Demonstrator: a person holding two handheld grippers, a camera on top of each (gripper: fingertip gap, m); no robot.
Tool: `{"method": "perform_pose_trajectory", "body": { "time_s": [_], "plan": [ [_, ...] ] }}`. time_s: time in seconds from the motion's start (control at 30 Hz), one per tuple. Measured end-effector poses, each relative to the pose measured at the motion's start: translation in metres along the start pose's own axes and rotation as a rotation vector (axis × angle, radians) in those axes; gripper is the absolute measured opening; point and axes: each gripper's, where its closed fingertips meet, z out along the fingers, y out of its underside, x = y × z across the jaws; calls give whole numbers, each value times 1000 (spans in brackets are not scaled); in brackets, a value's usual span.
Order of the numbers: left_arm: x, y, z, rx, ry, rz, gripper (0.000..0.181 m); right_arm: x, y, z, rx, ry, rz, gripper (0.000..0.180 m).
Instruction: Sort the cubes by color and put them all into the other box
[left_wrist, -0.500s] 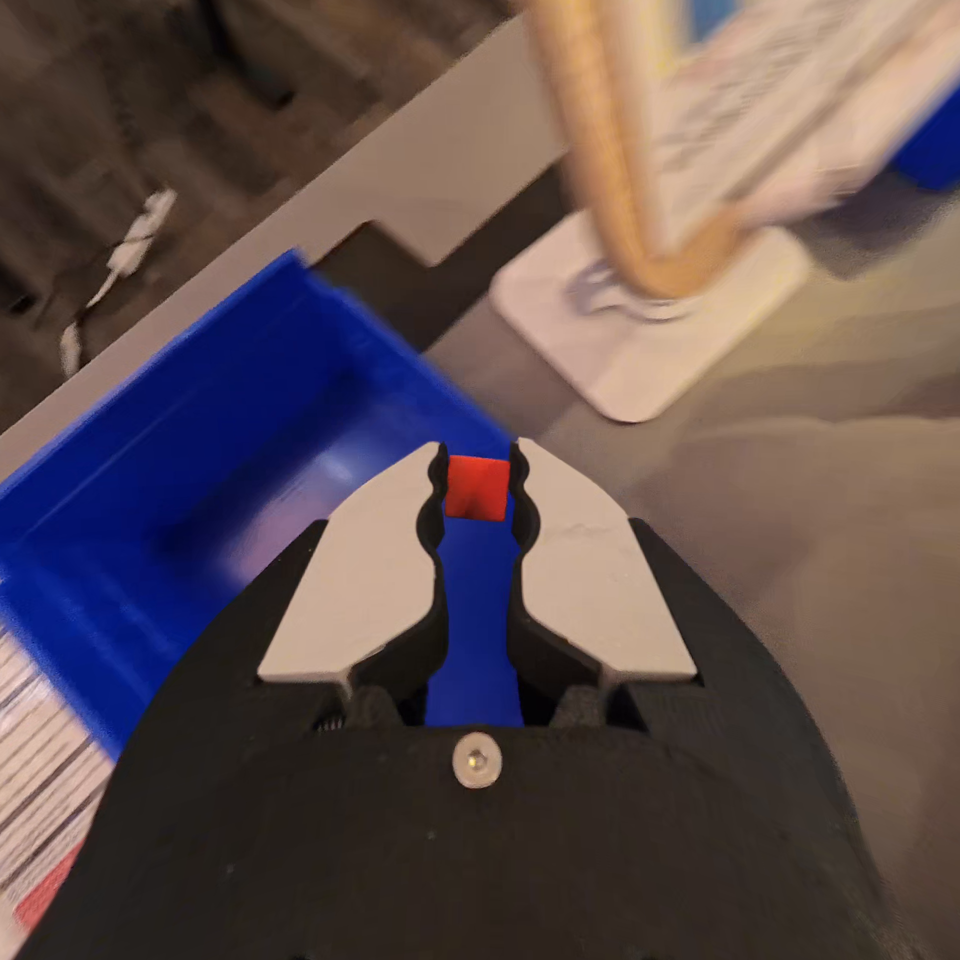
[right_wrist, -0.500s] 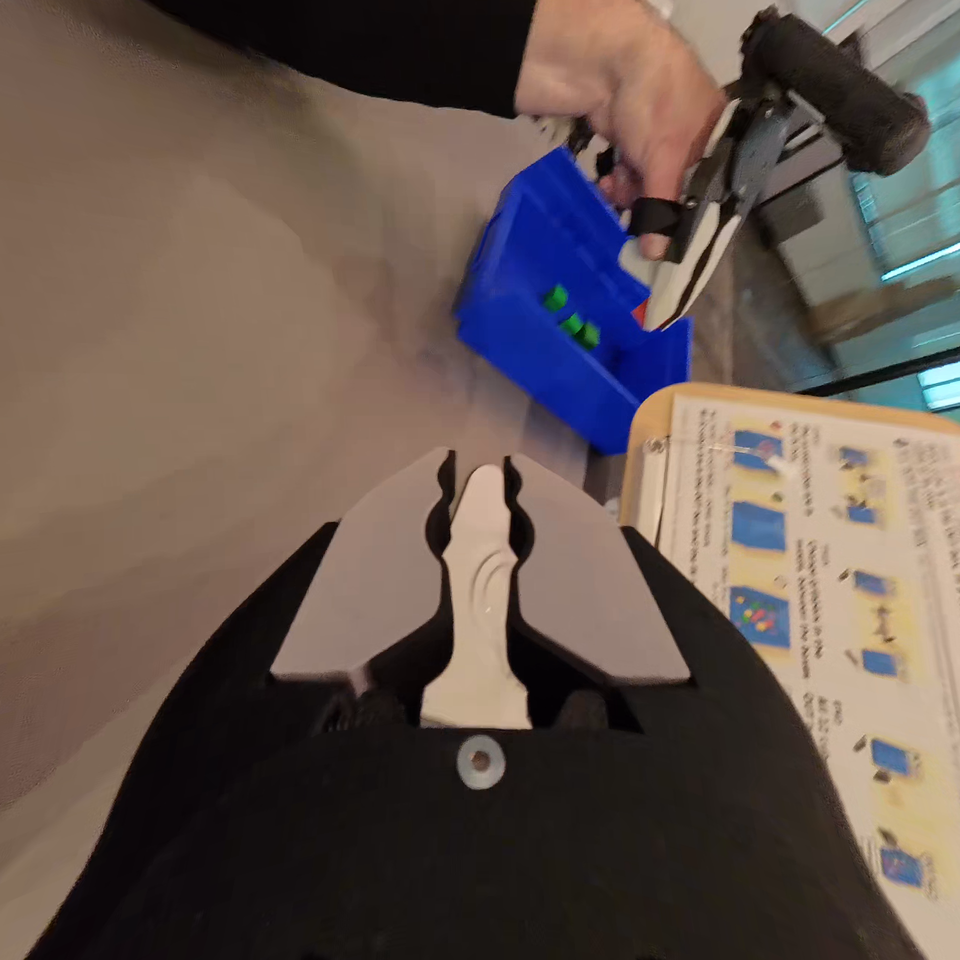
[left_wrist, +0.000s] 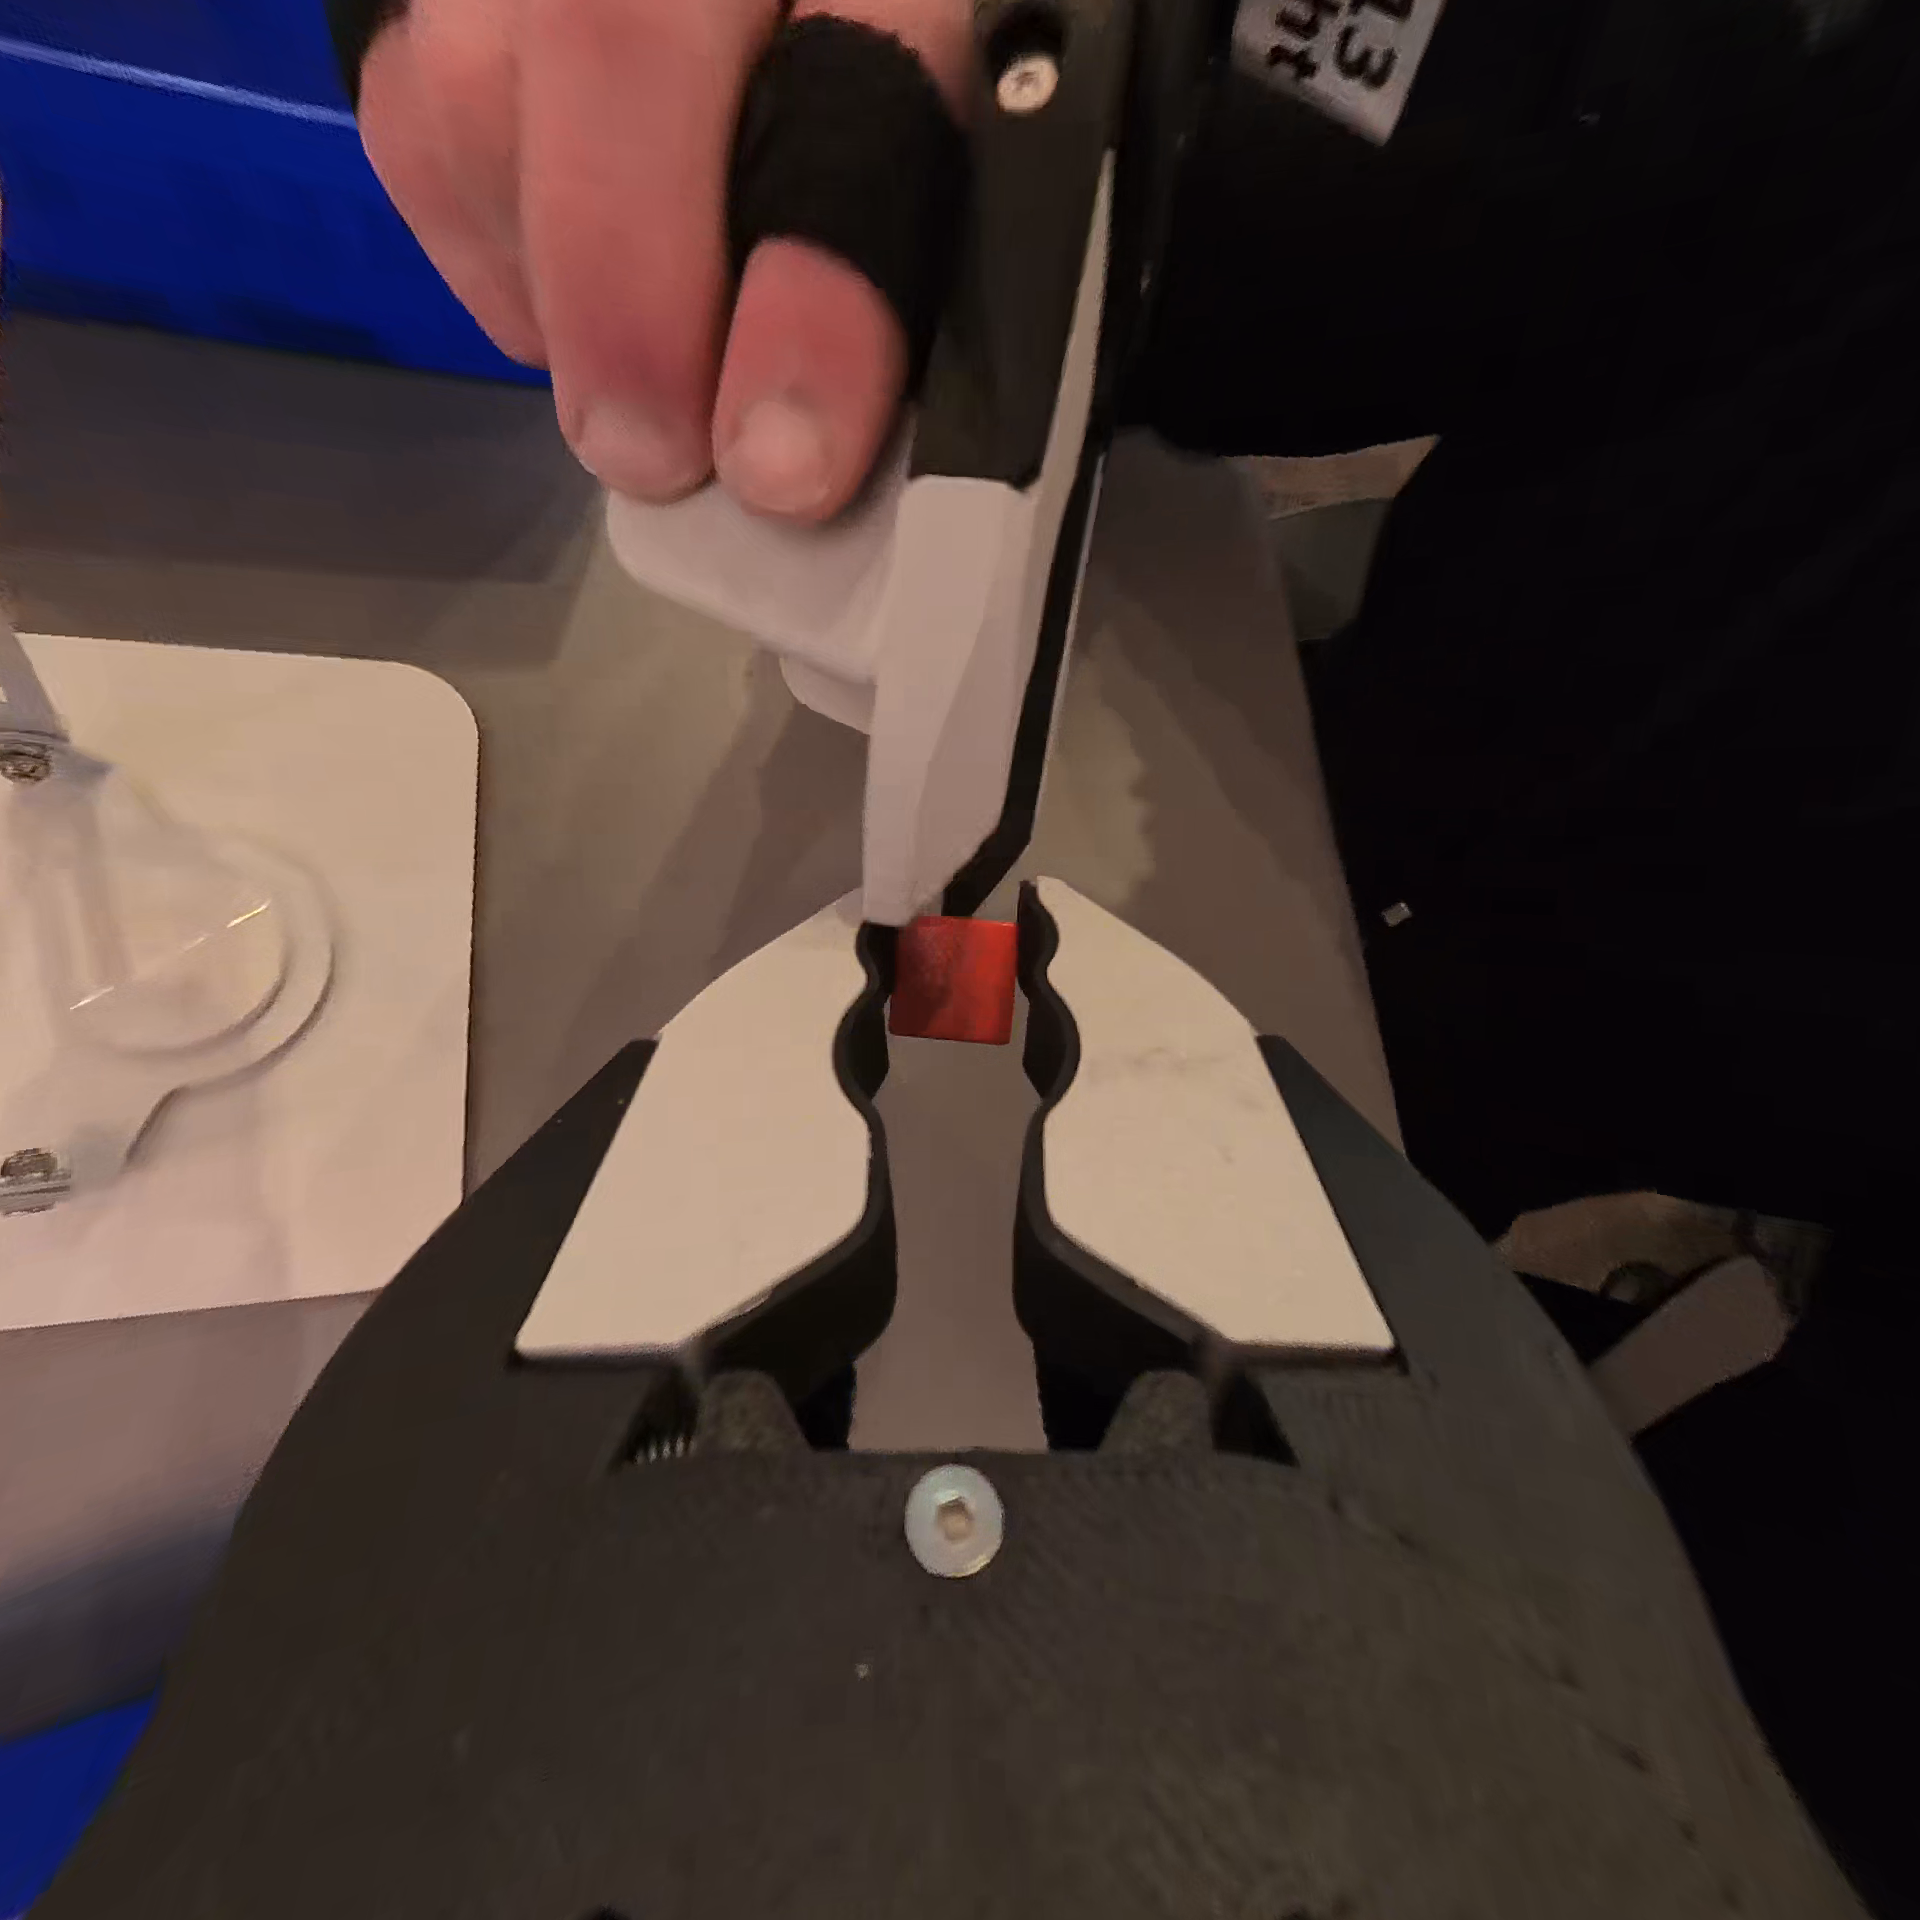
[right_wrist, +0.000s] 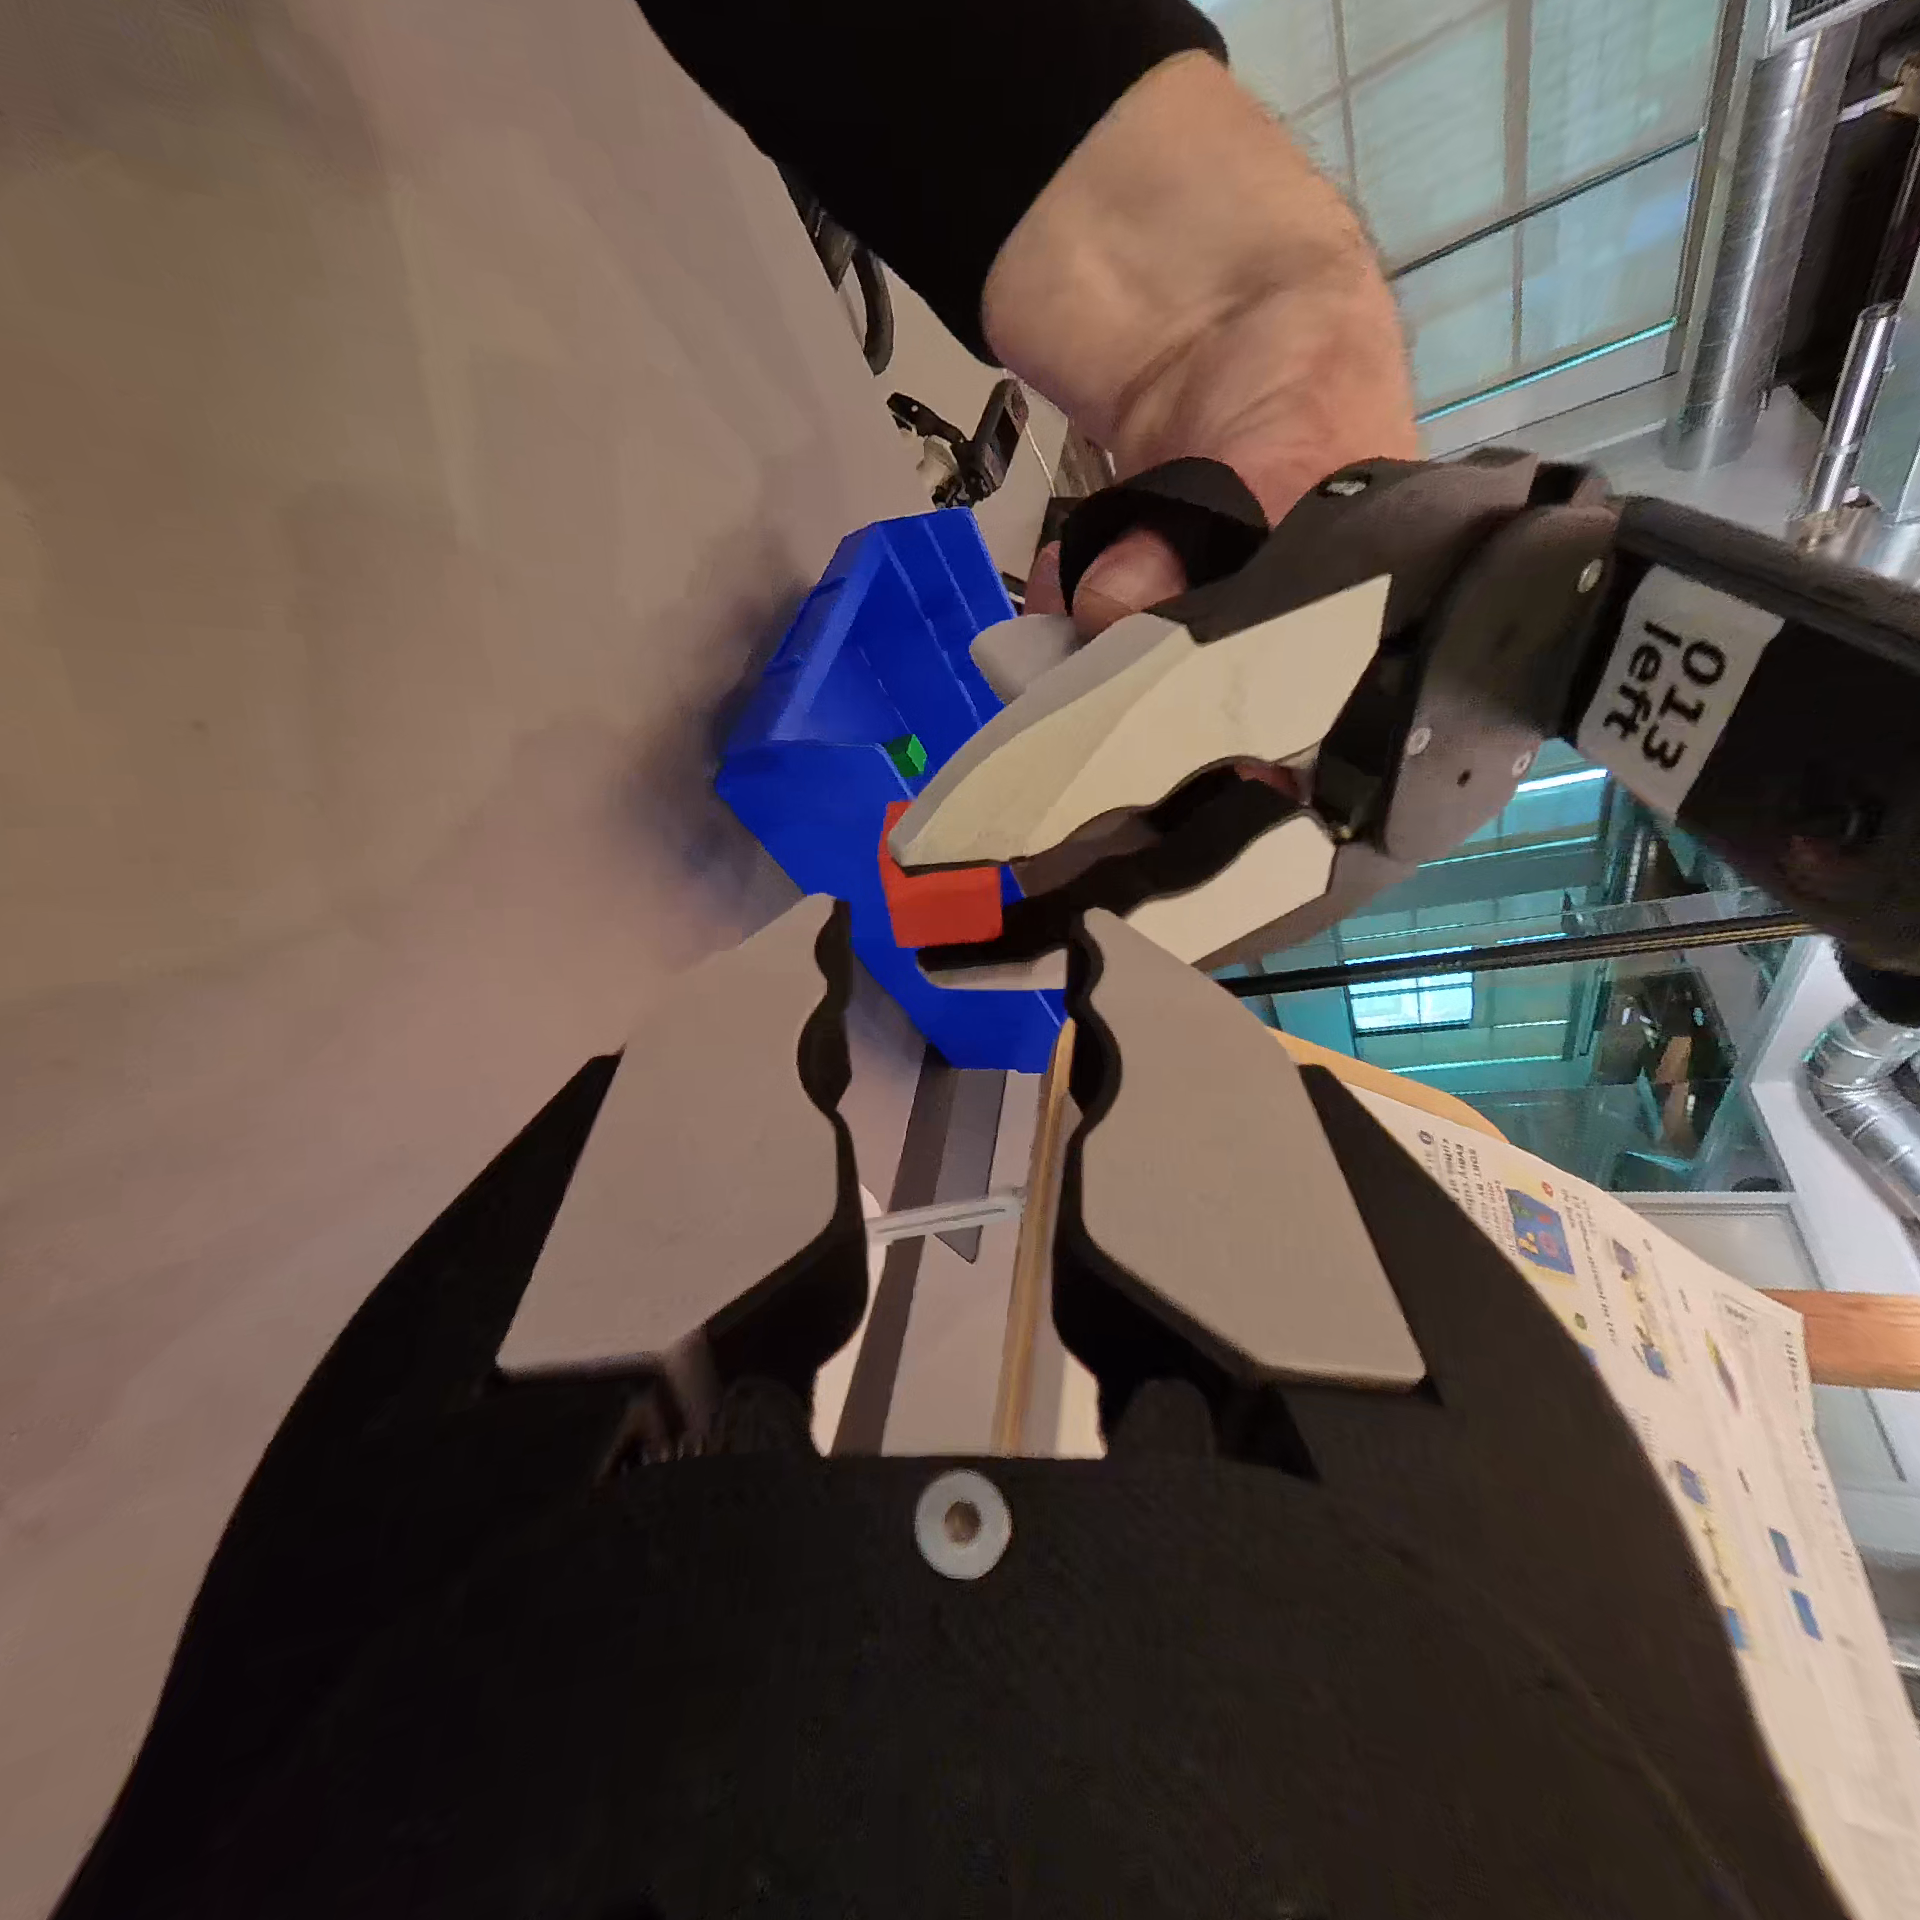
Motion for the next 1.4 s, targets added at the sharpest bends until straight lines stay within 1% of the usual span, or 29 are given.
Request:
{"method": "perform_pose_trajectory", "body": {
  "time_s": [0.03, 0.13, 0.2, 0.27, 0.33, 0.4, 0.5, 0.57, 0.7, 0.77, 0.83, 0.87, 0.93, 0.97, 1.07, 1.13, 1.2, 1.3, 1.4],
  "plan": [
    [0, -1, 3, -19, 4, 4, 22, 0, 0, -2, -5, 1, -12, 38],
    [2, -15, 2, 43, 44, -7, 22, 1, -9, -10, 34, -6, -18, 34],
    [2, -17, 3, 36, 44, 4, 22, 2, -8, -11, 8, 2, -34, 34],
    [6, -22, 4, 67, 77, 5, 22, 2, -7, -11, 8, -5, -26, 34],
    [8, -21, 8, 66, 107, 24, 22, 0, -7, -11, 10, -16, -21, 31],
    [12, -27, 9, 101, 144, 25, 22, -2, -5, -8, -2, -24, -12, 23],
    [15, -23, 15, 62, 153, 48, 21, -8, -7, -5, 3, -59, 6, 23],
    [13, -28, 11, 108, 153, 36, 22, -3, -5, -6, -33, -44, 18, 23],
    [10, -31, 10, 127, 128, 49, 24, -1, -3, -10, -44, -52, 34, 23],
    [7, -33, 1, 163, 127, 35, 26, 2, -2, -16, -40, -49, 47, 23],
    [-1, -34, -11, 197, 65, 34, 26, 7, 2, -24, -62, -44, 56, 23],
    [-5, -31, -17, 198, 18, 40, 21, 9, 3, -31, -63, -47, 68, 23],
    [-12, -30, -29, 217, -92, 68, 1, 13, 9, -48, -84, -62, 108, 23],
    [-13, -29, -34, 231, -134, 80, 0, 17, 16, -58, -106, -58, 119, 23],
    [-26, -24, -44, 224, -316, 89, 0, 23, 48, -92, -203, -61, 192, 23],
    [-25, -24, -42, 220, -360, 105, 0, 24, 73, -117, -273, -67, 250, 23],
    [-33, -22, -41, 185, -452, 108, 0, 22, 97, -142, -336, -78, 315, 23],
    [-38, -24, -31, 131, -529, 125, 0, 10, 131, -174, -434, -127, 420, 23],
    [-39, -28, -19, 59, -543, 153, 0, -10, 162, -201, -518, -192, 529, 23]
  ]
}}
